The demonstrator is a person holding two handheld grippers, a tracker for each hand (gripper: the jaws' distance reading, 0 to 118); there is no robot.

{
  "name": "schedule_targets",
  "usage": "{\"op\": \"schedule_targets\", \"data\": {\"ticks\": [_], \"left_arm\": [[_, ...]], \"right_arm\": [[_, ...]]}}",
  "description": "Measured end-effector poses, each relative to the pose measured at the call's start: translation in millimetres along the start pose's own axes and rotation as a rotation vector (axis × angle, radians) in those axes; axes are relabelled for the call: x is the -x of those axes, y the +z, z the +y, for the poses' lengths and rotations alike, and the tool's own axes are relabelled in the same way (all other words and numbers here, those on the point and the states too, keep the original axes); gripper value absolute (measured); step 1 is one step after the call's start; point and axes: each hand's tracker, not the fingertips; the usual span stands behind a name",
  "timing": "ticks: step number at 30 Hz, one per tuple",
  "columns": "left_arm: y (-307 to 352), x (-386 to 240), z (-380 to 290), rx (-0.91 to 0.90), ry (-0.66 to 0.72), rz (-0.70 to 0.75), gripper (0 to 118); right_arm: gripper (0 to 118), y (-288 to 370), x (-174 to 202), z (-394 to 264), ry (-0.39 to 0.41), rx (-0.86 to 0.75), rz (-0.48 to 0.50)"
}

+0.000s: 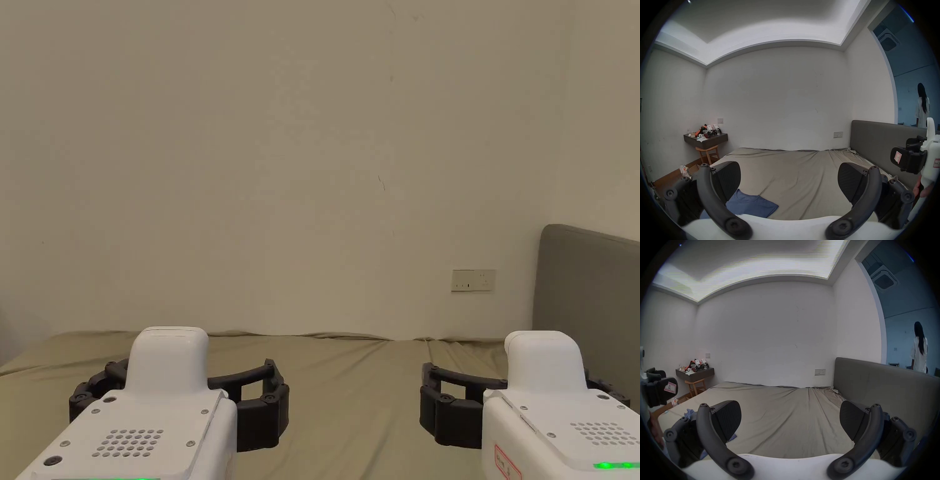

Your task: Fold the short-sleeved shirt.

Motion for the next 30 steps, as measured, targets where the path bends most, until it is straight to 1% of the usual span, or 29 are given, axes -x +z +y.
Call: {"op": "schedule_targets", "data": {"ticks": [4, 8, 12, 19, 26, 30], "left_arm": [[1.3, -2.9, -0.3, -0.002, -0.010, -0.001, 118], [2.5, -5.4, -0.2, -0.008, -0.030, -0.002, 118], [2.7, -4.9, 0.9, -0.003, -0.017, -0.016, 118], [3.8, -5.3, 2.4, -0.008, -0.019, -0.016, 118], [5.4, -5.8, 3.3, -0.011, -0.021, -0.019, 118], [6.3, -6.0, 3.0, -0.010, -0.024, -0.021, 118]], "right_arm": [[118, 1.0, -1.3, 1.3, -0.021, 0.011, 0.004], [118, -0.5, -1.7, -0.1, -0.014, 0.008, -0.009], [118, 1.2, -0.7, 1.1, -0.006, 0.002, -0.011], [118, 2.0, -2.5, 1.6, -0.018, -0.002, -0.012], [118, 2.8, -1.2, 2.7, -0.010, -0.005, -0.012], [118, 4.7, 1.0, 2.9, 0.008, -0.008, -0.014]]}}
